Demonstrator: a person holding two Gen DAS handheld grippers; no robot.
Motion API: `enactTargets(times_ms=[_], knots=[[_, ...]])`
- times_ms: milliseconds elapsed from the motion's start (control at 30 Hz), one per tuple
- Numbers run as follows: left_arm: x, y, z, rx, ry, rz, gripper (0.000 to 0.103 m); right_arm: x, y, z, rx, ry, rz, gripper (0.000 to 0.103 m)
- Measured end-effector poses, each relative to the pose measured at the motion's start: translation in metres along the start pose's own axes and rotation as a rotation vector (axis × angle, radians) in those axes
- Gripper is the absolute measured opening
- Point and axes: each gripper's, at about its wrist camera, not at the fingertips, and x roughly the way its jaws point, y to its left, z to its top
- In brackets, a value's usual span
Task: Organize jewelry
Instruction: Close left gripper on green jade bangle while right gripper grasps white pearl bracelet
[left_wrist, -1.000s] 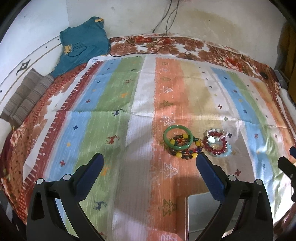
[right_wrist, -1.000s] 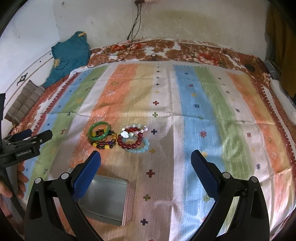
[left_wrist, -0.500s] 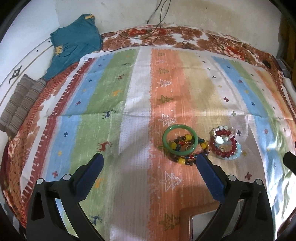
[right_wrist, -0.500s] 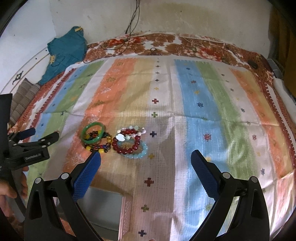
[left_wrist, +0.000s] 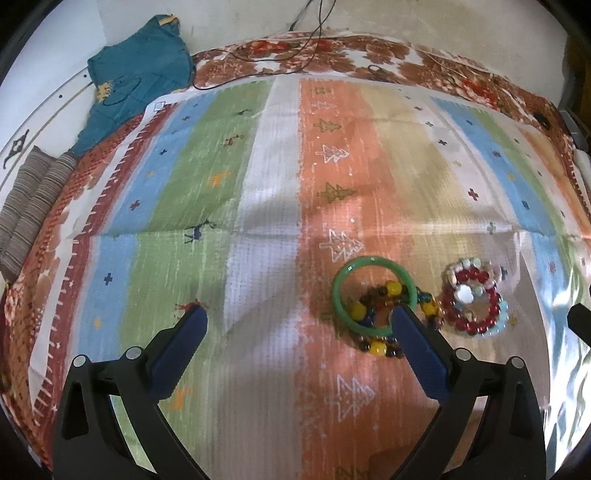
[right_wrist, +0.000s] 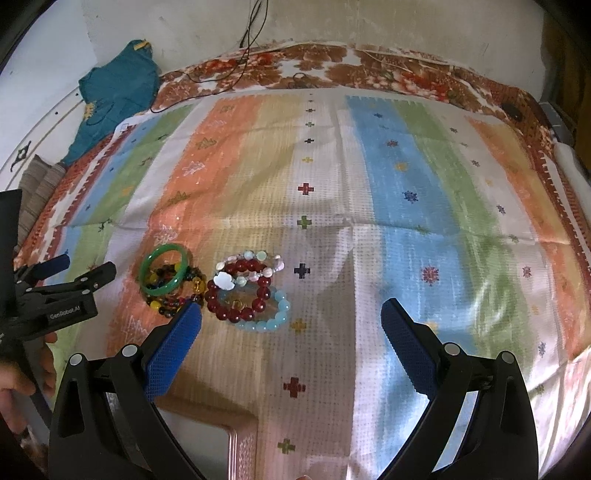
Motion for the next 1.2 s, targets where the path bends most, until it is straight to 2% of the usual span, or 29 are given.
enactTargets(times_ms=[233,300,433,733,1067,1100,1133,1200], knots=[[0.018,-0.001,0.006,0.019,0.020,0.005,0.097,0.024,-0.007,0.008,0.023,0.042,0.014,0.099],[0.022,-0.001,0.007,0.028,0.027,0.009,0.094,0.030,-0.011,0.012,0.046,0.047,0.014,0.099],[0.030,0.000,0.011,0.026,0.038,0.000,0.093,0.041,-0.014,0.018,0.079,0.062,0.038,0.099],[0.046,-0.005,0.015,0.037,0.061,-0.020,0.085,0.062,-0.007,0.026,0.041,0.092,0.023,0.099],[0.065,-0.007,0.014,0.054,0.094,-0.026,0.066,0.079,-0.005,0.031,0.038,0.119,0.023,0.098],[0.066,-0.007,0.013,0.052,0.099,-0.030,0.063,0.080,-0.005,0.031,0.038,0.122,0.024,0.097],[0.067,-0.007,0.012,0.050,0.103,-0.036,0.061,0.083,-0.005,0.032,0.037,0.130,0.022,0.091],[0.070,-0.008,0.010,0.052,0.111,-0.042,0.058,0.088,-0.005,0.033,0.044,0.142,0.014,0.085]])
